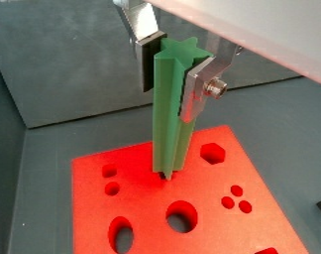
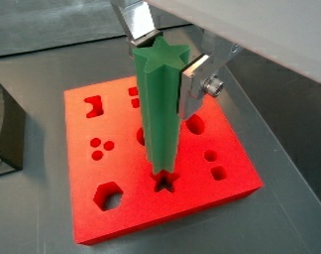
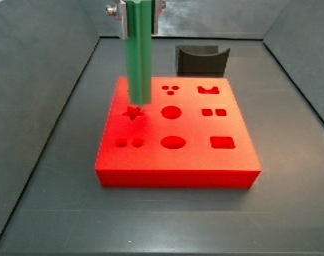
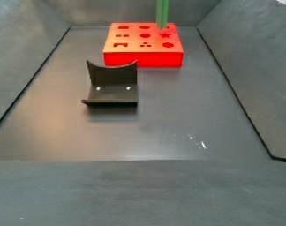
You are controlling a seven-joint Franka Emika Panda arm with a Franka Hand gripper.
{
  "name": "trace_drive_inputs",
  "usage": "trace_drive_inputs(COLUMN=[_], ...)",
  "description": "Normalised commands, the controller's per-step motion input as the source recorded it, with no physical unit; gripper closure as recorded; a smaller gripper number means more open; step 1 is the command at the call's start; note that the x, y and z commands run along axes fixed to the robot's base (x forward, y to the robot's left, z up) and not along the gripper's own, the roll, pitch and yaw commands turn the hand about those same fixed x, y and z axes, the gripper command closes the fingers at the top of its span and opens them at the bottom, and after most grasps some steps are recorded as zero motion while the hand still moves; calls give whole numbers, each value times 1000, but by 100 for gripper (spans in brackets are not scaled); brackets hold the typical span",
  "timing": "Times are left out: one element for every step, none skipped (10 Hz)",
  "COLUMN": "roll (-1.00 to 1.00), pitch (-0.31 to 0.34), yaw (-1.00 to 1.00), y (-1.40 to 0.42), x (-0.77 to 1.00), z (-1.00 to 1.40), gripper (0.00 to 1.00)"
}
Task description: Insert the star object.
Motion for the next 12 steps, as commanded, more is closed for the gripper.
trace_drive_inputs(roll=[19,59,0,0,0,0,0,-27,-26,0,0,14], pitch=[-317,-244,0,0,0,0,0,0,-16,-59,-84,-83], yaw=[0,0,0,0,0,0,0,0,0,0,0,0], y=[0,-6,-29,0,0,26,37,23,0,0,-17,0], x=[-46,-86,0,-26,0,0,-26,0,29,0,0,0], z=[0,83,-60,-117,-151,-323,-229,-97,-131,-197,-243,-289], gripper=[100,100,100,100,100,100,100,100,100,100,100,100])
